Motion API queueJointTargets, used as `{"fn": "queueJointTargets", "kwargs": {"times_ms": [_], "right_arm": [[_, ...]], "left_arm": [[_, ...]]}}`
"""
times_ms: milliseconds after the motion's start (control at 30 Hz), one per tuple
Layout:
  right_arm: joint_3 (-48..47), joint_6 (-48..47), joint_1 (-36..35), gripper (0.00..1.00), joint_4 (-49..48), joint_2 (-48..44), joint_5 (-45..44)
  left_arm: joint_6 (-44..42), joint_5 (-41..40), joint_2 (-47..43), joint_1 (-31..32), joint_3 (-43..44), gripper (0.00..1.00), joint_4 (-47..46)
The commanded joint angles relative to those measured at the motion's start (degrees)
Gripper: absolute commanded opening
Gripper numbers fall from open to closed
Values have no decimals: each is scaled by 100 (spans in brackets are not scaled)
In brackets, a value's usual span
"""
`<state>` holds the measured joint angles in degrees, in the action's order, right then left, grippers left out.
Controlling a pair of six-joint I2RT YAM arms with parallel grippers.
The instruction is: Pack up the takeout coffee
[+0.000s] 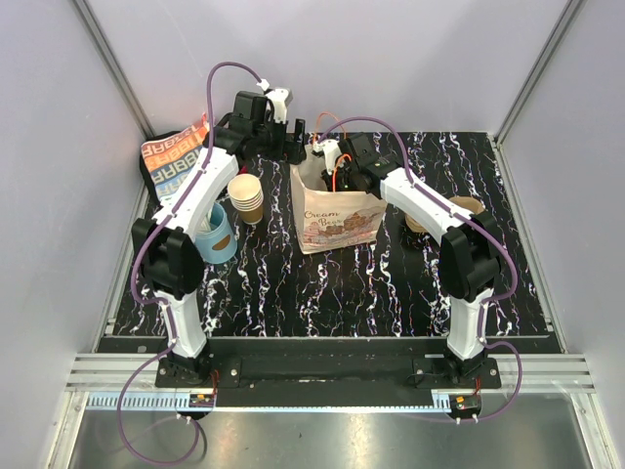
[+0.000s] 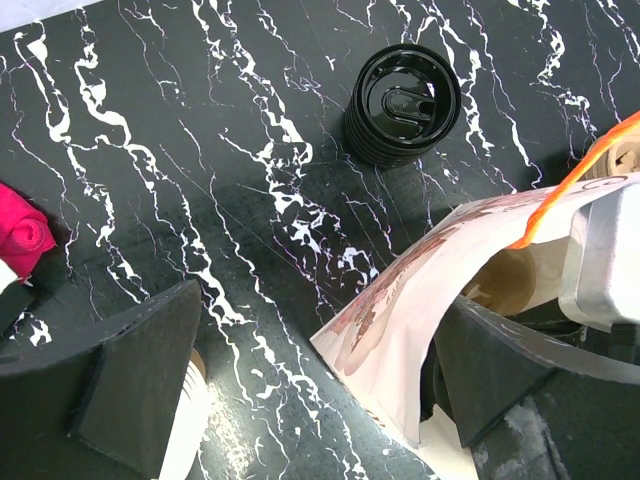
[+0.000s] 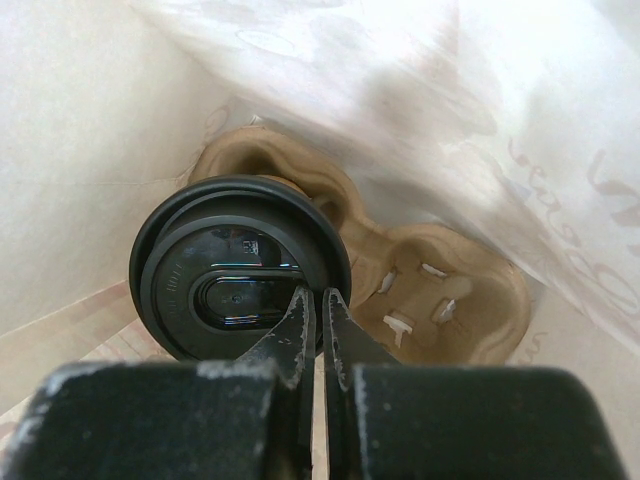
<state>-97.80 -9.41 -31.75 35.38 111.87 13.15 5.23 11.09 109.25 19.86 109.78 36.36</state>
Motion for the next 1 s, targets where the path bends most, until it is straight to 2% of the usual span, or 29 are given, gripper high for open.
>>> {"fn": "queueJointTargets", "kwargs": {"times_ms": [0,133,400,600,733,967], "right_arm": [[24,-123,-68,0,119,10,136],[15,-149,-86,0,154,45,127],[15,-175,-95,0,163,36,83],[24,-193,-104,0,180,36,92],[33,-202,-104,0,180,36,100],[15,-219,-121,0,224,89,109]], "left_arm": [[83,-142,52,9,272,99,-191],[101,-11,79,9,325,99,-226],[294,973,96,27,281,99,-472],[426,860,246,62,413,99,-498],[470,387,272,62,413,99,-428],[557,51,263,62,413,99,-410]]}}
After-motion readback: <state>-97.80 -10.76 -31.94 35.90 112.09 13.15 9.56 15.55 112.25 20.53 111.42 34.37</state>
